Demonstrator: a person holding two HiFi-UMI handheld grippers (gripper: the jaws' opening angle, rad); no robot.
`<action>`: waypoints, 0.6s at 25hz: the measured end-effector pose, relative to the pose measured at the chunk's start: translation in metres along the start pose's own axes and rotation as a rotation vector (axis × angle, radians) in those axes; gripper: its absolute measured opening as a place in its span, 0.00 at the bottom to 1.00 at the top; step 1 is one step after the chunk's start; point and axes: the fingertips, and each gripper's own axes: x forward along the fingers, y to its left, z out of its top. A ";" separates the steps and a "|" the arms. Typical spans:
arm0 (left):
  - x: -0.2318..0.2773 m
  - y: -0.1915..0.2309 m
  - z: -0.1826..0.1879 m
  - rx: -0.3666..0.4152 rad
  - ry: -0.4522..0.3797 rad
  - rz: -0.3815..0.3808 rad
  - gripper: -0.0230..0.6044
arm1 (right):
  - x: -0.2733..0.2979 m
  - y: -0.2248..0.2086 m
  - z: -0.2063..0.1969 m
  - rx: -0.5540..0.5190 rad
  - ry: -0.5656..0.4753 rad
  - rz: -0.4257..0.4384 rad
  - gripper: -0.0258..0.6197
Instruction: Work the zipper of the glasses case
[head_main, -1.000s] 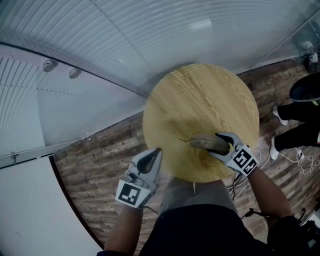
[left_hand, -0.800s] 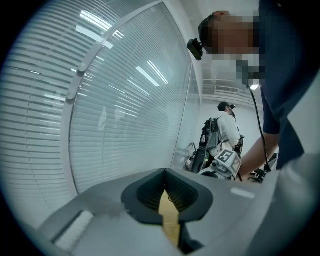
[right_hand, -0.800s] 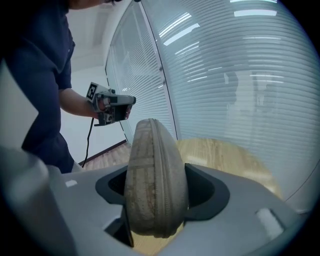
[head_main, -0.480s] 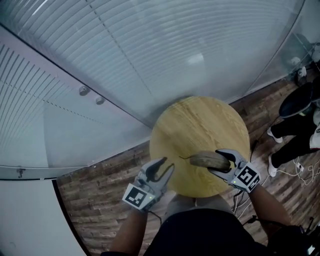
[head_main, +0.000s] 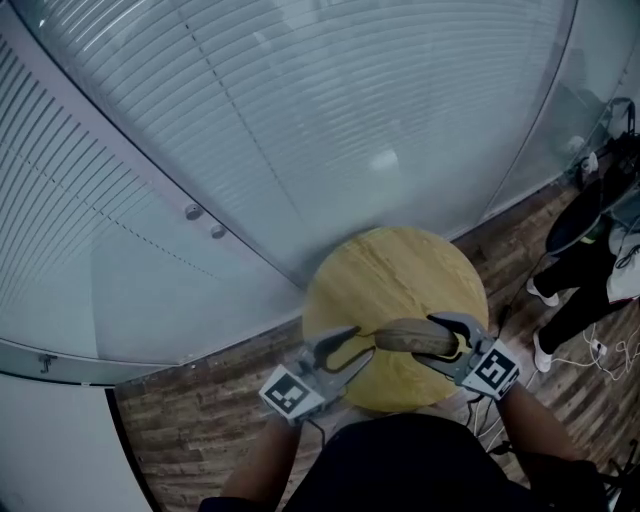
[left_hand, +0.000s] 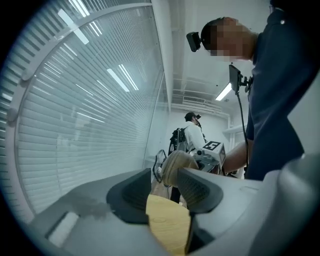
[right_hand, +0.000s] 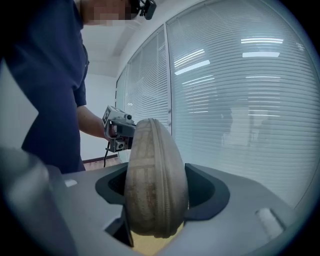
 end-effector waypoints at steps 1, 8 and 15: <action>0.001 -0.003 0.001 0.008 -0.003 -0.015 0.31 | -0.001 0.000 0.000 -0.003 -0.006 -0.007 0.51; -0.001 -0.022 0.015 -0.004 -0.015 -0.057 0.22 | -0.024 0.013 0.019 -0.012 -0.038 -0.033 0.51; -0.005 -0.027 0.015 0.014 -0.021 -0.068 0.17 | -0.034 0.021 0.021 -0.044 -0.040 -0.019 0.51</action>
